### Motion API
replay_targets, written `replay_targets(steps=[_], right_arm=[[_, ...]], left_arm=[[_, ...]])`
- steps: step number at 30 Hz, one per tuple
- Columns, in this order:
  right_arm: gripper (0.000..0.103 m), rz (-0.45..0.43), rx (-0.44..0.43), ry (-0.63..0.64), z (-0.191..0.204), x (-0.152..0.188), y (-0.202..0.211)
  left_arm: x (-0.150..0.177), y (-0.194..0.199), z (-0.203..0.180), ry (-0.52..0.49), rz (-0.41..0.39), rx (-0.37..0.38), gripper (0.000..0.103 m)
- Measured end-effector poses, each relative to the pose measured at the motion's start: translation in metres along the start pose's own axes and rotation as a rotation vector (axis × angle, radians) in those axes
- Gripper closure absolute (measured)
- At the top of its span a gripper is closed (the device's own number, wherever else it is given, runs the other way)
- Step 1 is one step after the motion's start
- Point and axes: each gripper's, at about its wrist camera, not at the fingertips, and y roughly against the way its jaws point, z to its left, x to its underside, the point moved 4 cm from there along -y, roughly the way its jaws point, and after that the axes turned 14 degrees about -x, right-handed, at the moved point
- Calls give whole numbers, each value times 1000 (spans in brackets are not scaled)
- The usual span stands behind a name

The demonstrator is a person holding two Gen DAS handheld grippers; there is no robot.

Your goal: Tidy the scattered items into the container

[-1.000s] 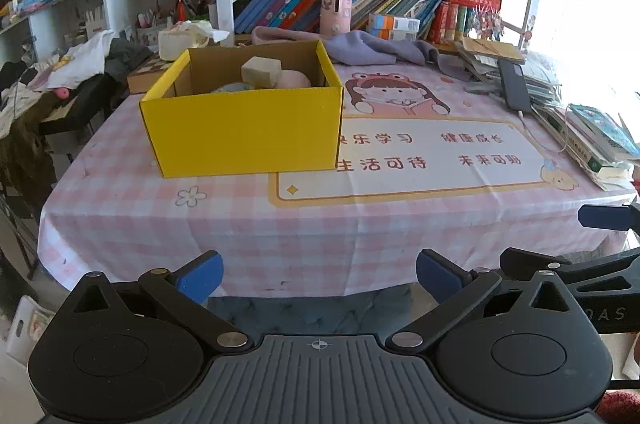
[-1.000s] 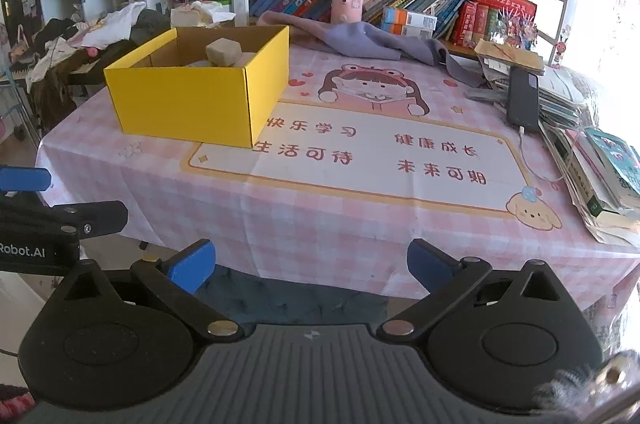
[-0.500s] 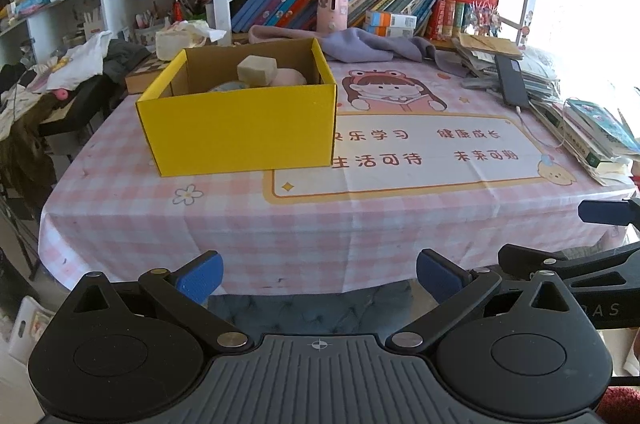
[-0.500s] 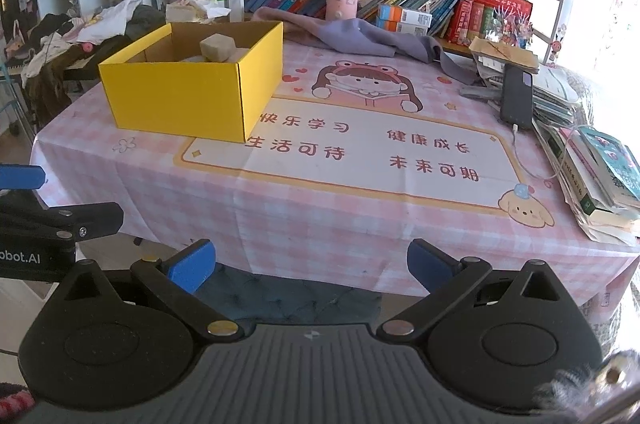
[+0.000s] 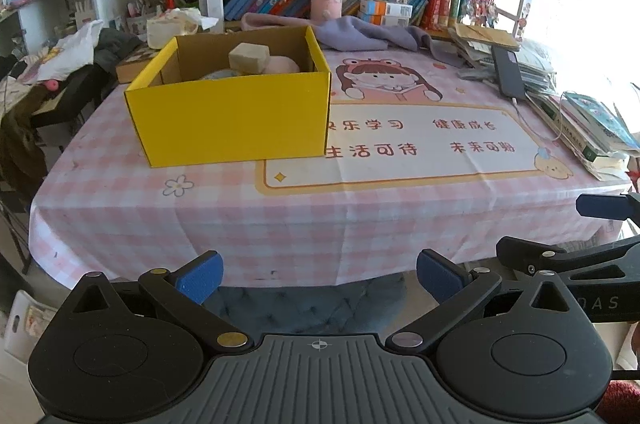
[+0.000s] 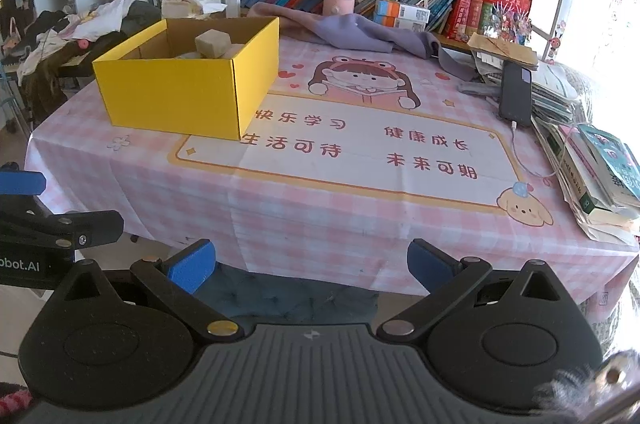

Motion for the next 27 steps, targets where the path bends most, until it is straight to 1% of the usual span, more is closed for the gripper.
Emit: replay_targets(steps=[18,27], right_arm=[[0,6,8,-7,-6,-3,-5],[0,13,5,-8,-5,-5,-9]], left_arm=[[0,-8,-3,-13,23,2,0],[-2,-9,-1,-12,16,0,0]])
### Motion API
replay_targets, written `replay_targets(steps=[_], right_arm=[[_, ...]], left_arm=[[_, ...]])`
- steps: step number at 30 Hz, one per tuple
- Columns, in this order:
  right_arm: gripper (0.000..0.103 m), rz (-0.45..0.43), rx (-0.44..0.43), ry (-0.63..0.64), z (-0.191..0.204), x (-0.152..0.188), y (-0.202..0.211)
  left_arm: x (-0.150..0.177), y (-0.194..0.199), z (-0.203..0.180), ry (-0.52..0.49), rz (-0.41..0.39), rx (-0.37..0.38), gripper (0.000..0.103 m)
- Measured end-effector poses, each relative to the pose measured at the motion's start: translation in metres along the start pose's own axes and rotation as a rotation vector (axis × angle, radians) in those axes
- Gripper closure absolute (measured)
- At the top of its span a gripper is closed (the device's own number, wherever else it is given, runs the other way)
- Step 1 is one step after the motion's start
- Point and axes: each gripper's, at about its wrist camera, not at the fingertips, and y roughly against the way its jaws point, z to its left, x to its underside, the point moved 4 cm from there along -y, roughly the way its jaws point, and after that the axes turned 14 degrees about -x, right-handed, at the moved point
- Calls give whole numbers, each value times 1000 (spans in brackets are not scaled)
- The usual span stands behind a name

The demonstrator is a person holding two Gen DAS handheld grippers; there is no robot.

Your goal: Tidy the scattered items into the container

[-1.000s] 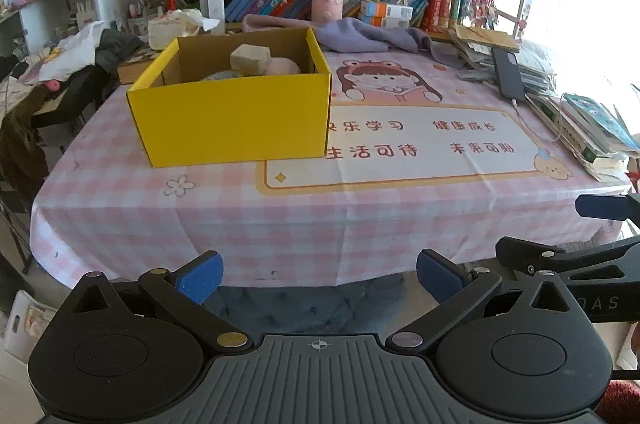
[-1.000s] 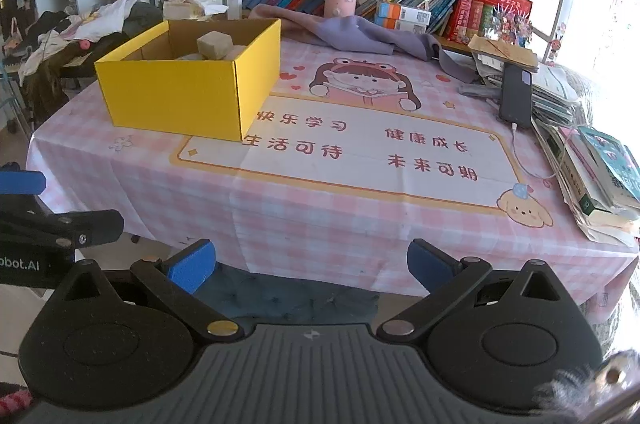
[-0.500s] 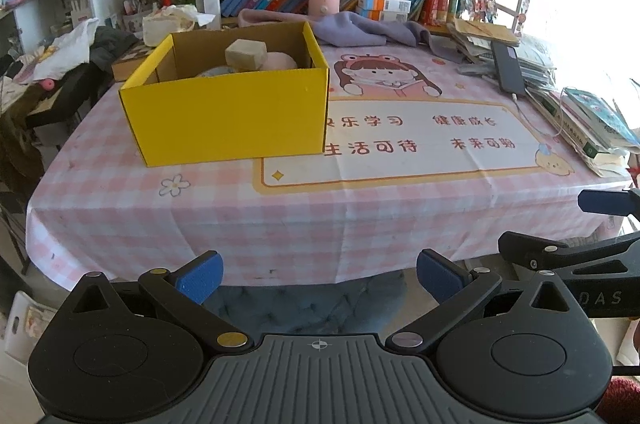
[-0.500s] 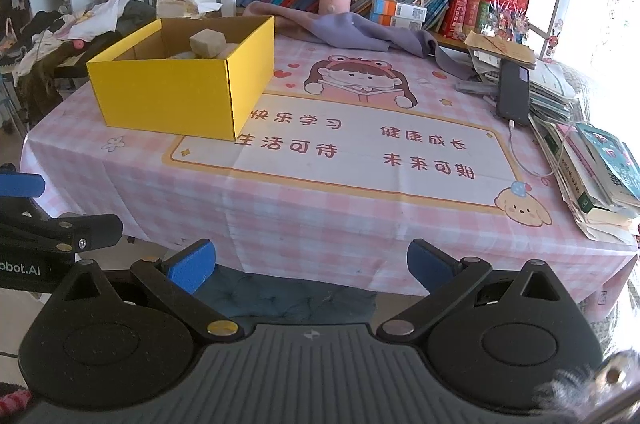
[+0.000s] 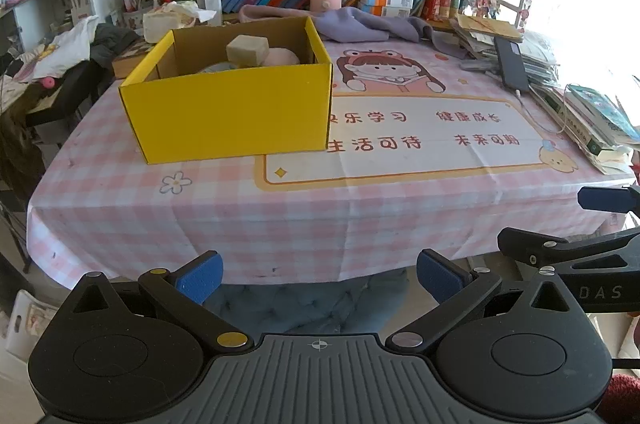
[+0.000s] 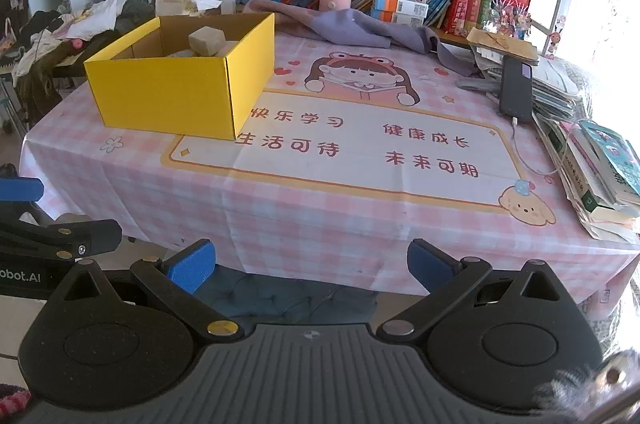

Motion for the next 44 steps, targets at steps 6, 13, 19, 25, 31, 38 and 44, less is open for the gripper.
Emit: replay_targets(steps=[6,13,19,25,31,38,44], right_arm=[[0,3,-2,6,1,-2,-3],[0,4,-3,4,1,-3,-4],[0,8,0,5,-2,-3,-6],[0,12,0,4,-3,-2,-7],[0,18,-1,2,-5,0,-8],[0,19,-4,0,-8,2,-8],[0,26,-7,-3,-10,2,-9]], left_arm=[[-1,-1,1,2,-5,8,0],[-1,-3,-1,3,1,9,0],[-2,-5,-2,2,7,12,0],[-1,-6,-3,3,12,12,0],[0,-6,-6,5,21,11,0],[0,-5,-10,2,20,11,0],[-3,-7,-14,-8,24,11,0]])
